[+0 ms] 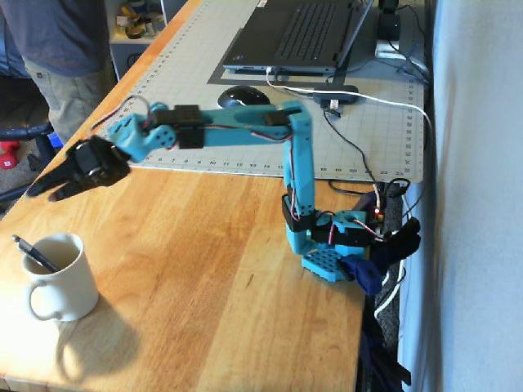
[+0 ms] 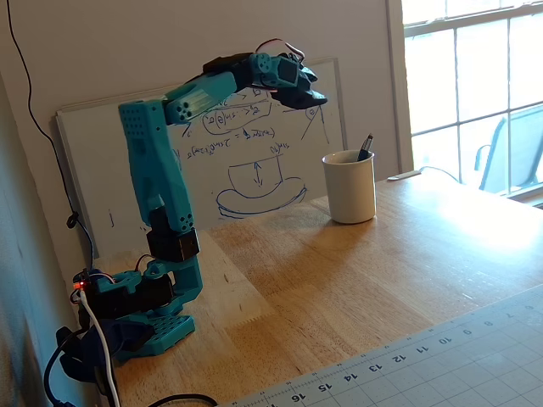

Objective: Grasp a pen and put it in a mug.

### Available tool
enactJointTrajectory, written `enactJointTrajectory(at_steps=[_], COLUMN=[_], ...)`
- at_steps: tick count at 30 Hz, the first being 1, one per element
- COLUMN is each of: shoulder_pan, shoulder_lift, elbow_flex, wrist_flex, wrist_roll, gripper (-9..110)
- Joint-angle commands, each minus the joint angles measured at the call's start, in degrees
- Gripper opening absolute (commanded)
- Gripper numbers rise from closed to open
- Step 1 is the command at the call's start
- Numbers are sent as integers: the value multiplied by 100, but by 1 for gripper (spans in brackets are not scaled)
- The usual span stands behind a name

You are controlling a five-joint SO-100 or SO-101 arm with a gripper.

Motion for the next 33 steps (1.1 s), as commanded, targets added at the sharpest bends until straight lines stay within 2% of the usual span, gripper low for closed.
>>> enactJointTrajectory(at_steps=[1,6,10,21,33], shoulder_pan=[35,26,26,105,1283], shoulder_lift=[1327,2382,3357,5353,6574], elbow_flex=[554,1846,3182,5625,7690], wrist_flex=[-149,-149,-158,-141,-141], wrist_roll=[1318,2681,3146,3173,3164], gripper=[21,21,21,17,6])
